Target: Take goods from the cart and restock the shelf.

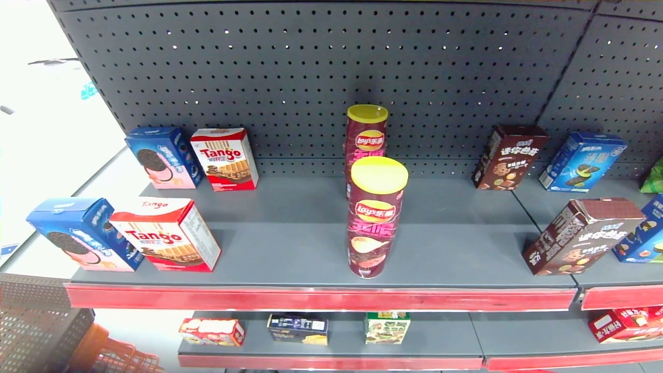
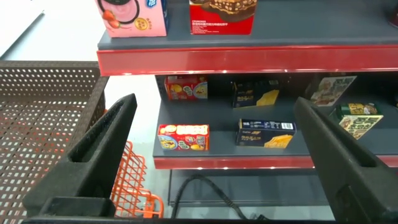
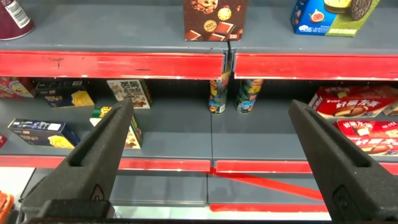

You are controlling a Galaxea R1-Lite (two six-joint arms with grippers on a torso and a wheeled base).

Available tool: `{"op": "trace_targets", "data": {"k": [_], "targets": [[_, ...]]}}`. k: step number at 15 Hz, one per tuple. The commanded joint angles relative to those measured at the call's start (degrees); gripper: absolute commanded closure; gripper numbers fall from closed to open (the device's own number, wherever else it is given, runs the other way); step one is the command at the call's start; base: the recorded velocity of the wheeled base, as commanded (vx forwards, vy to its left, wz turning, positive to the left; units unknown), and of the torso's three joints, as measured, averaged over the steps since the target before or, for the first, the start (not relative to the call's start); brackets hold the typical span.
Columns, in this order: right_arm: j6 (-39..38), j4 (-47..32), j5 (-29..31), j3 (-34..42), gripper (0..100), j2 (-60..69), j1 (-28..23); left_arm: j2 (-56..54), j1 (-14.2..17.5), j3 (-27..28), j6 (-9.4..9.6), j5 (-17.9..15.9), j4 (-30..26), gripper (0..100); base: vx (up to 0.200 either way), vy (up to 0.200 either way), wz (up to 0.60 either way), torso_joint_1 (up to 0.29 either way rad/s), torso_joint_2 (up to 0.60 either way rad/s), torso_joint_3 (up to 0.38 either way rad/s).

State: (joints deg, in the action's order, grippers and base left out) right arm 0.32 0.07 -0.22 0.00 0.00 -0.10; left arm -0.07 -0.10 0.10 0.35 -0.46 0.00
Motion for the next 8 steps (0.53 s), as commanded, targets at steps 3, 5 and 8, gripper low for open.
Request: {"op": "trace_targets", "data": {"k": [3,5,8], "targets": [[0.12,0.01,-0.04,0.00,0,0.00,0.01,0.07,0.01,-0.10,0.00,0.02,0.09,0,0.000,0.000,0.00,0.000,0.00,0.000],[0.03,0.01,-0.13,0.00,0,0.00,0.01,0.07,0.01,-0.10,-0.09,0.20,0.18,0,0.000,0.000,0.00,0.000,0.00,0.000],[0.03,0.01,-0.31,0.00,0,0.00,0.01,0.07,0.01,-0.10,-0.62,3.01,0.26,0,0.000,0.000,0.00,0.000,0.00,0.000]]}}
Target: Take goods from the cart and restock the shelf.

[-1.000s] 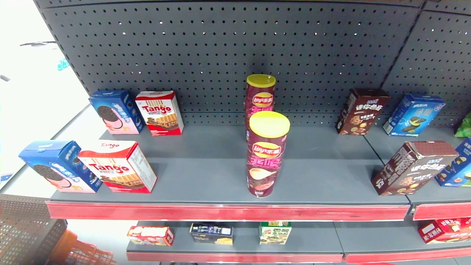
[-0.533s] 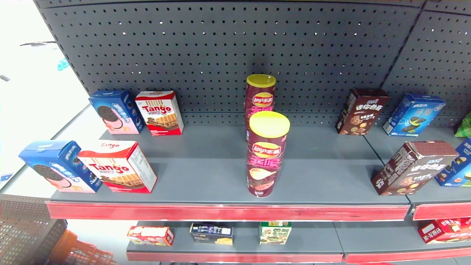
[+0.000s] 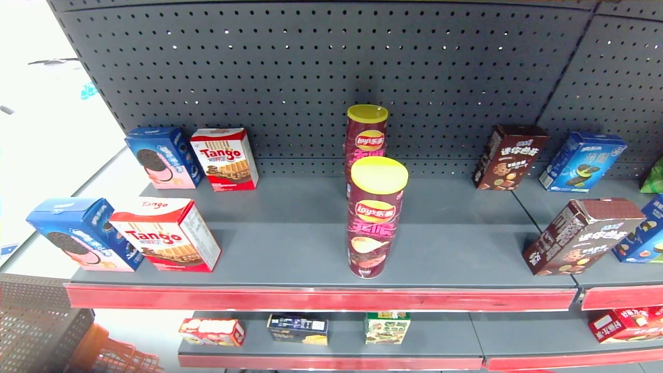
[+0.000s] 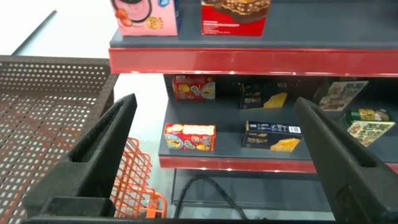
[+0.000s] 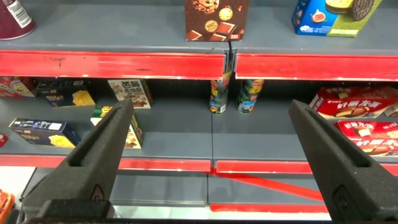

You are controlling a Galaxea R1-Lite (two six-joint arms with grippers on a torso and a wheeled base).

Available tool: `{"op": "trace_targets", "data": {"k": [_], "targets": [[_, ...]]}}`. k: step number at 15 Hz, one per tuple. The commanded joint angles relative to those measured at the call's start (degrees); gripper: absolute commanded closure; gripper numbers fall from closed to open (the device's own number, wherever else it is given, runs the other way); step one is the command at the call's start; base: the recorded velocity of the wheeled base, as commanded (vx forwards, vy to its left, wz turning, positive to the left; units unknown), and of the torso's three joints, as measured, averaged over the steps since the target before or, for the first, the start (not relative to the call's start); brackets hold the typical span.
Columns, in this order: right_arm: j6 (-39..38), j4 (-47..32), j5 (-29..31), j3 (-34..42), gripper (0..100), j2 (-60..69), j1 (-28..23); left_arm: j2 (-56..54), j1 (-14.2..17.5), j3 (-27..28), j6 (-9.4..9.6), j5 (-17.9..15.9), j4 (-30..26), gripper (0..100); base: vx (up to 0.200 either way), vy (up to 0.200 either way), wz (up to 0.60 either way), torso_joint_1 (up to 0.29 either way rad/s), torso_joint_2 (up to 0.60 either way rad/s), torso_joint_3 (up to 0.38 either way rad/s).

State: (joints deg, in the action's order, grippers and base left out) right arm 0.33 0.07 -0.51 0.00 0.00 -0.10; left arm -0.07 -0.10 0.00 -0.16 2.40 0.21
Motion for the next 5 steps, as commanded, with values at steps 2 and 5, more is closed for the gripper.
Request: {"op": "trace_targets", "data": {"k": [2,5], "targets": [[0.02,0.01,-0.02,0.00,0,0.00,0.10,0.07,0.01,0.00,-0.11,0.24,0.06,0,0.000,0.000,0.00,0.000,0.00,0.000],[0.02,0.01,-0.45,0.00,0,0.00,0.10,0.07,0.01,0.00,-0.11,0.24,0.06,0,0.000,0.000,0.00,0.000,0.00,0.000]]}}
